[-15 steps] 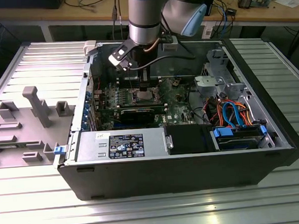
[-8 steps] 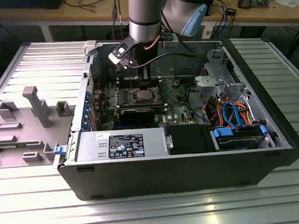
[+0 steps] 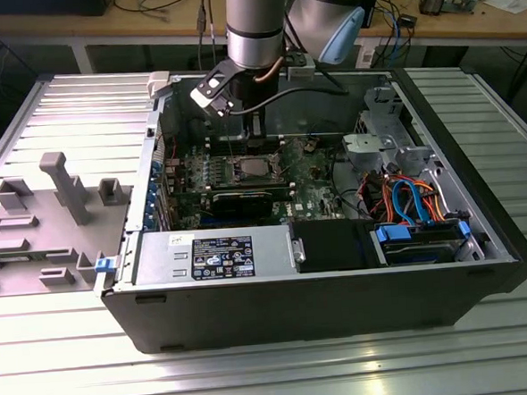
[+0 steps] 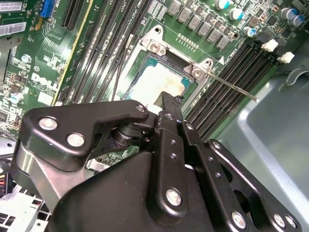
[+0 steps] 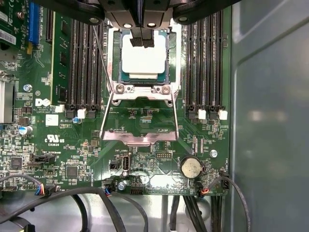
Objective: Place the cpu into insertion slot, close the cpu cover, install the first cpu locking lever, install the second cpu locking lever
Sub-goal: 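Close the cpu cover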
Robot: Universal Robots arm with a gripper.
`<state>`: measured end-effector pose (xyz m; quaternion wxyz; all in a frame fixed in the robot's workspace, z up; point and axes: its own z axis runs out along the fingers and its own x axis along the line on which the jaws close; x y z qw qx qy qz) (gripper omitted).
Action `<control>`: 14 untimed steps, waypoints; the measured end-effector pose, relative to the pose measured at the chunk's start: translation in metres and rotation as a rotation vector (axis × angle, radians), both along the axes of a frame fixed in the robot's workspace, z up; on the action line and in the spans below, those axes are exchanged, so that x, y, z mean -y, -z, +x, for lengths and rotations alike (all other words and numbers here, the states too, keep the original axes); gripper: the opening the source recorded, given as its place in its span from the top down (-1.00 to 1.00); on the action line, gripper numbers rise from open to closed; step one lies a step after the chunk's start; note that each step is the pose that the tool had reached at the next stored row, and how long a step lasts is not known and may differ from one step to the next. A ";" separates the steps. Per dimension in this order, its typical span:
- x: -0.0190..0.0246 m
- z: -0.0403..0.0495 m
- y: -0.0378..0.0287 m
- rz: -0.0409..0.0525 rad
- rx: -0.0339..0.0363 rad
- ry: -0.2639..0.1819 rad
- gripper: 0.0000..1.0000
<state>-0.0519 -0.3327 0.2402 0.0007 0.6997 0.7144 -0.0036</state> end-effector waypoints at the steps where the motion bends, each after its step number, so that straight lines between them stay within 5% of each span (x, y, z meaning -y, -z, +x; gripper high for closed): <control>1: 0.0000 0.0000 -0.0014 -0.0001 0.0000 0.000 0.79; 14: 0.0000 0.0000 -0.0124 -0.0004 0.0000 0.000 0.79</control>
